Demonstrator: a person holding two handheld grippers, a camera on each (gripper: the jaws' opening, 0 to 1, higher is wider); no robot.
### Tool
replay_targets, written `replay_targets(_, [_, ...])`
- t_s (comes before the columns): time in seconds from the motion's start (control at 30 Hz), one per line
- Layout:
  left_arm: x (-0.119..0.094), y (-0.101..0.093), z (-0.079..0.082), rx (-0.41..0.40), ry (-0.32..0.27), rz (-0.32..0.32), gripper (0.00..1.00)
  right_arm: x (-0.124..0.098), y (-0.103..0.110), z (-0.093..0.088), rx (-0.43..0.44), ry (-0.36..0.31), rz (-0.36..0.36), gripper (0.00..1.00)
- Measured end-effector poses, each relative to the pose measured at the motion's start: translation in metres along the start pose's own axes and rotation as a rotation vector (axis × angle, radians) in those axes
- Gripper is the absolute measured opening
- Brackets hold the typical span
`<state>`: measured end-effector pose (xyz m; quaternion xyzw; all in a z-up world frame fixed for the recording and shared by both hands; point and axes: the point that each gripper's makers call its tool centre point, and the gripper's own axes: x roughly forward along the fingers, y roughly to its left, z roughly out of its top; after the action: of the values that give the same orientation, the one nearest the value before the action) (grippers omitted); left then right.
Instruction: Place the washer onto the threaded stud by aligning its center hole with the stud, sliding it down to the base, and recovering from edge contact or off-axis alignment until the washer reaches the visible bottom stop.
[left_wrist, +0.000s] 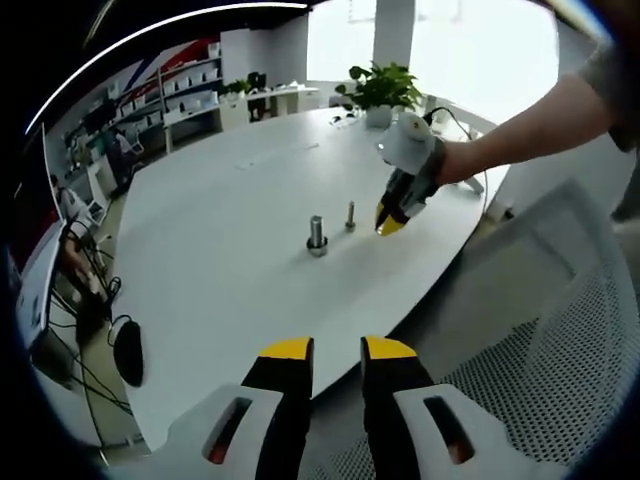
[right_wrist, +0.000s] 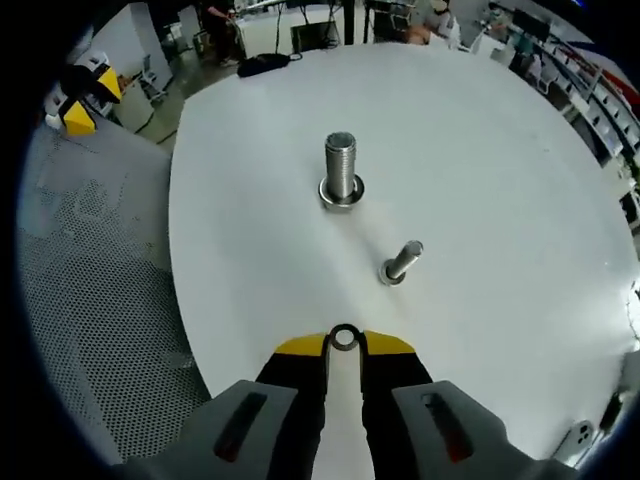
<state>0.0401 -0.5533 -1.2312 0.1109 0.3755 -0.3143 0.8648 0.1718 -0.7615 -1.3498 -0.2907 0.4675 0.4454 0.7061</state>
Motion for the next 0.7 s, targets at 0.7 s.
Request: replay_targets(0.7, [-0.003,0.005,0.003,0.014,-0.021,0.037,0.17,-0.027,-0.029,0.053,-0.064,-0.073,-0.037,0.14])
